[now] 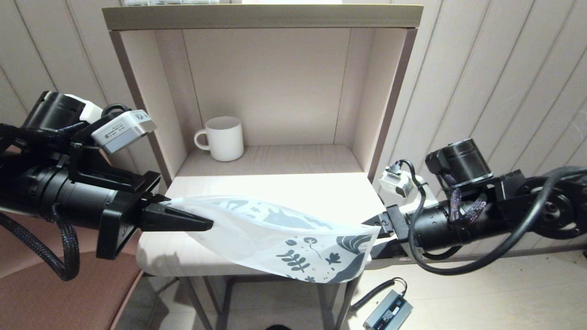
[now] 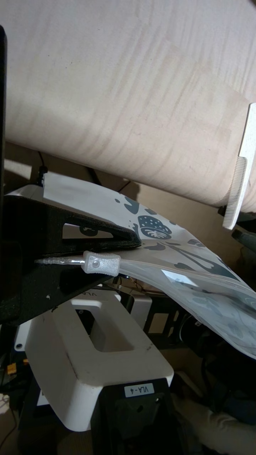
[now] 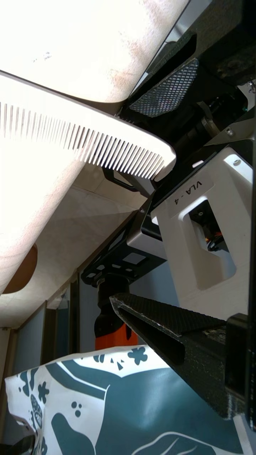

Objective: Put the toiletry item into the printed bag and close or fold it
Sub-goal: Pick up the comb

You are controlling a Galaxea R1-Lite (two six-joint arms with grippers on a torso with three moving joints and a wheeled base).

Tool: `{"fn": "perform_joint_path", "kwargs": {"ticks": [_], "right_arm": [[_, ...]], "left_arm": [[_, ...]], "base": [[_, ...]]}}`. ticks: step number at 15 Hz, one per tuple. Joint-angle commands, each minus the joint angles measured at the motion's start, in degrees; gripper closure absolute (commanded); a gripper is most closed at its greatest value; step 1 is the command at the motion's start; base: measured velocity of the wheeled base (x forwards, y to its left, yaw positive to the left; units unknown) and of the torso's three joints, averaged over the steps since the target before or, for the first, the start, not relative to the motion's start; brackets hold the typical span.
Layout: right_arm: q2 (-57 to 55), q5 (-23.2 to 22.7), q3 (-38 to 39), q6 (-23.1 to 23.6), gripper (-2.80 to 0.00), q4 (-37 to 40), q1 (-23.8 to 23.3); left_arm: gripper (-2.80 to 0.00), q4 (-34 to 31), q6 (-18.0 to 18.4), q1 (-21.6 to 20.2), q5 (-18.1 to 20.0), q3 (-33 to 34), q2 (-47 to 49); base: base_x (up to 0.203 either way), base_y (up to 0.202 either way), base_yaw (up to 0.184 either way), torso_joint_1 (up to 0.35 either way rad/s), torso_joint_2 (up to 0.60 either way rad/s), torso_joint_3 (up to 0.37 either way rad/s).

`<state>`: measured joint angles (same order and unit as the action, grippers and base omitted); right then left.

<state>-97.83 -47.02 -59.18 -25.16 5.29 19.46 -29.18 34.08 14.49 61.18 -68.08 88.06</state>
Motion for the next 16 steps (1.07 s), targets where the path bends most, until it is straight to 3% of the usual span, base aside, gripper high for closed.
{"fn": "perform_joint_path", "kwargs": {"ticks": [1,6,9,16], "right_arm": [[-1.1,-0.3,0.0,-0.2,-2.8,0.2,0.0],[-1.4,-3.1,2.3,-0.3,-2.8,-2.8,-0.6],[-1.4,-9.3,4.3,-0.3,-2.8,-5.9,-2.5],[-3.4,-14.6,4.9,-0.3,-2.8,-7.5,-4.8]], "left_arm": [[0.0,-0.3,0.2,0.0,0.3,0.1,0.2],[0.0,-0.3,0.2,0.0,0.3,0.1,0.2],[0.0,-0.3,0.1,0.0,0.3,0.1,0.2],[0.0,-0.4,0.1,0.0,0.3,0.0,0.1]], "base": [[0.0,0.0,0.0,0.0,0.0,0.0],[0.0,0.0,0.0,0.0,0.0,0.0],[0.0,0.0,0.0,0.0,0.0,0.0],[0.0,0.0,0.0,0.0,0.0,0.0]]}}
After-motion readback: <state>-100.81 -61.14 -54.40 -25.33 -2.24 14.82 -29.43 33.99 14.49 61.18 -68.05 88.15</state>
